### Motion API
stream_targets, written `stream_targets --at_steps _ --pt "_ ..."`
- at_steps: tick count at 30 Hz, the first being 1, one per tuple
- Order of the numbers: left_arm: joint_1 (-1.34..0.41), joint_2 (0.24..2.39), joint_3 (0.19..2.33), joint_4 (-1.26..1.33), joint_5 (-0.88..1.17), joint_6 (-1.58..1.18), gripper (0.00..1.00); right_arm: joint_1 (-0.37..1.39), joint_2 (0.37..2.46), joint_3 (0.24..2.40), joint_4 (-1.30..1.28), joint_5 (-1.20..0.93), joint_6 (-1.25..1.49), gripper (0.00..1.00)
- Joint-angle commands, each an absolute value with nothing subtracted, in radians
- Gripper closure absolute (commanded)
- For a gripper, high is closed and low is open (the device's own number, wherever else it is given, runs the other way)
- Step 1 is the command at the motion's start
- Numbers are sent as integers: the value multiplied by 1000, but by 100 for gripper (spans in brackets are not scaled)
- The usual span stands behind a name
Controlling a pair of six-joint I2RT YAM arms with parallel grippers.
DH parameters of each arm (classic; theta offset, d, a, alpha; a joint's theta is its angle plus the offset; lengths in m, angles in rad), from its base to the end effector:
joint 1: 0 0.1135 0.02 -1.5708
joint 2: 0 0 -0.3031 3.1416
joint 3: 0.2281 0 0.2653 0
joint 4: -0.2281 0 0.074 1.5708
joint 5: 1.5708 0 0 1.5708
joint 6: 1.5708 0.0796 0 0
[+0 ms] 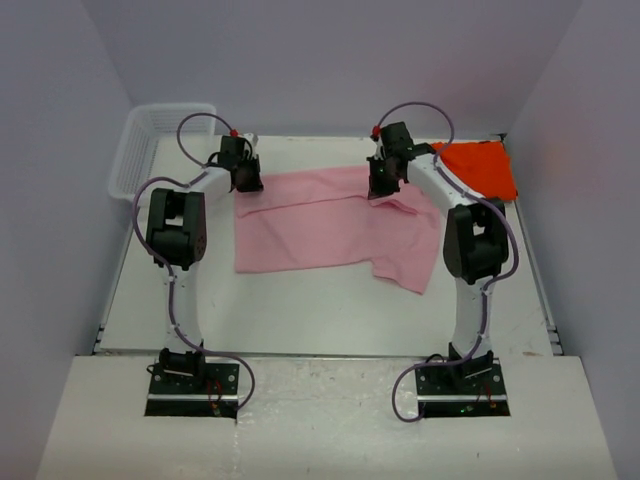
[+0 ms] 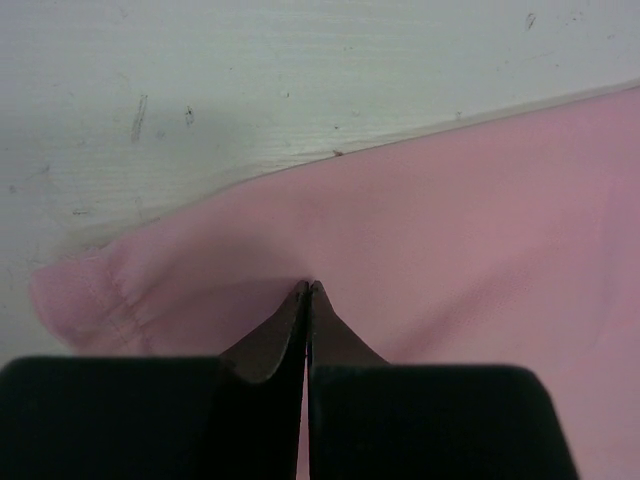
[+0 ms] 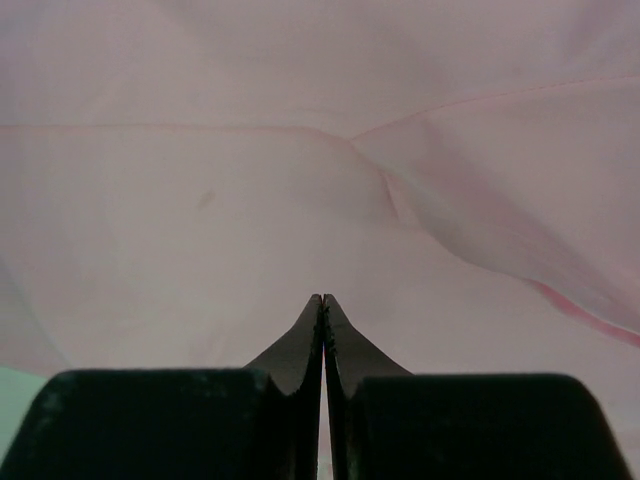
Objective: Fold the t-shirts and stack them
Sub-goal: Fold the flattened tshirt in 1/3 of the way
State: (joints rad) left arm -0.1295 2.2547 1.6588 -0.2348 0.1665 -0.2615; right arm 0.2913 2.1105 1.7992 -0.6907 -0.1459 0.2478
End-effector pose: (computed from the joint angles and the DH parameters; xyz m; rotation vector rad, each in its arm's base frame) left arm 0.5555 -0.0856 0.1404 -0.0814 2.4199 -0.3805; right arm 0.4971 0.1611 0.2228 -0.1123 2.6031 0.3863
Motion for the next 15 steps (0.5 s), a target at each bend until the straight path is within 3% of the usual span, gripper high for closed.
stream_targets --at_steps 1,15 --pt "-109 2272 1651 -279 94 -272 100 344 2143 1792 -698 -114 296 100" --pt "-100 2266 1631 -331 -24 -255 100 437 2003 1484 -577 -84 359 100"
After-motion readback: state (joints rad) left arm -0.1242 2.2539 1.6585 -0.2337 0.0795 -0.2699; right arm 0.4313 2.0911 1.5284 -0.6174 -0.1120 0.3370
